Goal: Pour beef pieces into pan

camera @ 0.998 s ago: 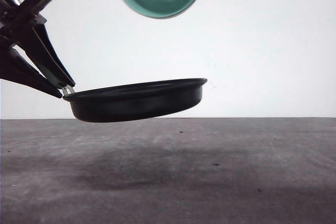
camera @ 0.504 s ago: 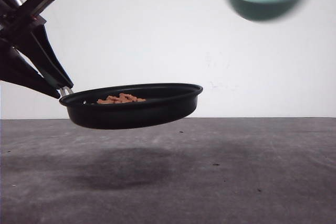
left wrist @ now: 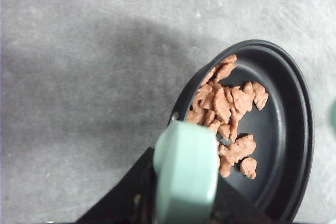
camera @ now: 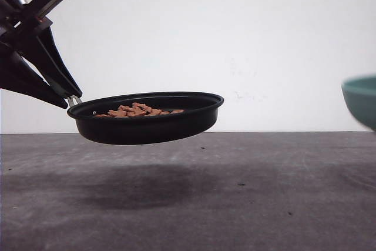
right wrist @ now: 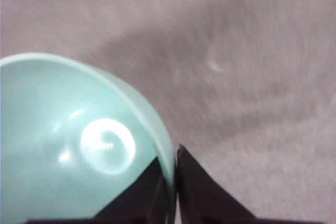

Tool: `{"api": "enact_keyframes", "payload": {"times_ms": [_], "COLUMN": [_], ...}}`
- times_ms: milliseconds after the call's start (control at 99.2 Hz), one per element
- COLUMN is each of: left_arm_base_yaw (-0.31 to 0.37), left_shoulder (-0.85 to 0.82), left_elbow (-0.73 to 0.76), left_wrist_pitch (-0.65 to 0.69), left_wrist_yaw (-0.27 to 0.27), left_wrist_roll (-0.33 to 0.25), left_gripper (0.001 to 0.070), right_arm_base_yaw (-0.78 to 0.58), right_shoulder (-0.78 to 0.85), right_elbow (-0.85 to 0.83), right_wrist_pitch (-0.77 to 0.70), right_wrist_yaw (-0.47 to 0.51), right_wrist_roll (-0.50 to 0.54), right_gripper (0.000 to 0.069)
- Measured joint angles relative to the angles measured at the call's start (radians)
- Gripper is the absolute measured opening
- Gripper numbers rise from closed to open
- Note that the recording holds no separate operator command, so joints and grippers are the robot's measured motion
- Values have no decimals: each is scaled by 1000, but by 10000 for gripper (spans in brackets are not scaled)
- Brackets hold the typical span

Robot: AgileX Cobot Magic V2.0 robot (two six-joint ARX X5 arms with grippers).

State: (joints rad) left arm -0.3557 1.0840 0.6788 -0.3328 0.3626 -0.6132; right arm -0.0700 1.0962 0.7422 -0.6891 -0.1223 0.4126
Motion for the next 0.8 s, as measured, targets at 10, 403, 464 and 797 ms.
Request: {"api": "enact_keyframes", "payload": {"times_ms": [10,403,464,797], "left_arm_base_yaw": [0,0,0,0], "left_shoulder": [0,0,0,0], "left_elbow": [0,0,0,0], "left_wrist_pitch": [0,-6,-7,-5], "left_wrist_yaw": [-1,-10,-16,-43], "left_wrist_roll": [0,-1,-2,-4], "left_gripper": [52,52,52,52], "right_arm_base_yaw": [-2,-10,-10,-11], "right_shoulder": [12,202,202,160], "right_elbow": [0,0,0,2], "right_wrist_pitch": [0,2,2,28], "right_wrist_yaw": [-2,-9,-7,-81], "right_wrist_roll": [-4,-103,-113,-127], "right_gripper": [13,16,22,408]}}
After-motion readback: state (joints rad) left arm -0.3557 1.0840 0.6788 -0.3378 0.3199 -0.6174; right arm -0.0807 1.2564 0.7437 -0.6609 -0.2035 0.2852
